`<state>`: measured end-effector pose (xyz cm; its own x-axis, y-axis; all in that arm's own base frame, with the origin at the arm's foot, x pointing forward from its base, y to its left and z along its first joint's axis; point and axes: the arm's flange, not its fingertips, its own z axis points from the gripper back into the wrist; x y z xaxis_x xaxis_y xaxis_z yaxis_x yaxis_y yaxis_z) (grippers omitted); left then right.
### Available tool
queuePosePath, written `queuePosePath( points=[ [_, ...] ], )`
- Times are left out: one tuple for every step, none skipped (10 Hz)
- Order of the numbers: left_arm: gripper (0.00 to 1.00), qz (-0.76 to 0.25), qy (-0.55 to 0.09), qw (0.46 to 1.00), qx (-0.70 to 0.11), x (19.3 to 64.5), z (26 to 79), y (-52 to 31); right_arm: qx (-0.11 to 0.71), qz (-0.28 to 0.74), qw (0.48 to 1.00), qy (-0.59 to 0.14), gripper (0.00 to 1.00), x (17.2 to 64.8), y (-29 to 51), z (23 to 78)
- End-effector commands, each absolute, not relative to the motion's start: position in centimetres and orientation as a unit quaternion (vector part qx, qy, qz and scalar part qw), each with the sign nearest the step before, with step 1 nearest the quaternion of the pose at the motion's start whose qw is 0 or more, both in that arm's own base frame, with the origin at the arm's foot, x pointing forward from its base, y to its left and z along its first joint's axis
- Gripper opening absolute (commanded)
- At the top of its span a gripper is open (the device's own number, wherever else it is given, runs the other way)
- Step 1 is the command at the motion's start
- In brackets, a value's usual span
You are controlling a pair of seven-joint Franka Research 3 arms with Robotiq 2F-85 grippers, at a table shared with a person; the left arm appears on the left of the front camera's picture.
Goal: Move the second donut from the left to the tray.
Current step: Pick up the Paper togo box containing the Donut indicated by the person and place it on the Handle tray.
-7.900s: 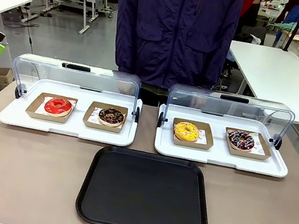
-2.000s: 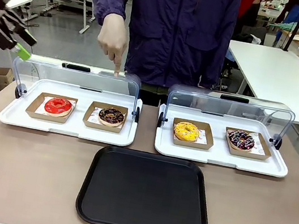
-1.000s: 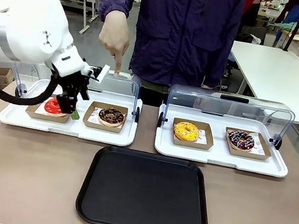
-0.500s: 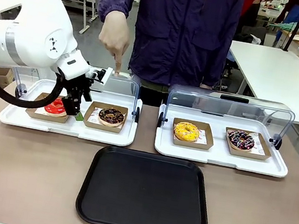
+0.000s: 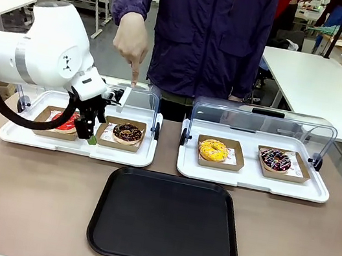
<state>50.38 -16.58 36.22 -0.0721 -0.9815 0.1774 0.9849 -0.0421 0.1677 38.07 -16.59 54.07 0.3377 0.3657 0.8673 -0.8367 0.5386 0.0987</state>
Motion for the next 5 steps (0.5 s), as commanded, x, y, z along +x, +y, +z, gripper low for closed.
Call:
queuePosePath(
  points=[
    [1.00, -0.716, -0.133, 0.685, 0.015, 51.3, 36.0, -17.0, 0.275, 0.401, 0.761, -0.429, 1.00, 38.2, -16.6, 54.1],
    [1.00, -0.720, -0.131, 0.681, 0.017, 51.6, 35.4, -17.1, 0.275, 0.401, 0.761, -0.429, 1.00, 38.2, -16.6, 54.1],
    [1.00, -0.720, -0.130, 0.682, 0.019, 51.8, 35.1, -17.2, 0.275, 0.401, 0.761, -0.429, 1.00, 38.2, -16.6, 54.1],
    [1.00, -0.719, -0.134, 0.682, 0.019, 52.0, 34.7, -17.3, 0.275, 0.401, 0.761, -0.429, 1.00, 38.2, -16.6, 54.1],
    [1.00, -0.716, -0.137, 0.685, 0.021, 52.1, 34.6, -17.4, 0.275, 0.401, 0.761, -0.429, 1.00, 38.2, -16.6, 54.1]
  ],
)
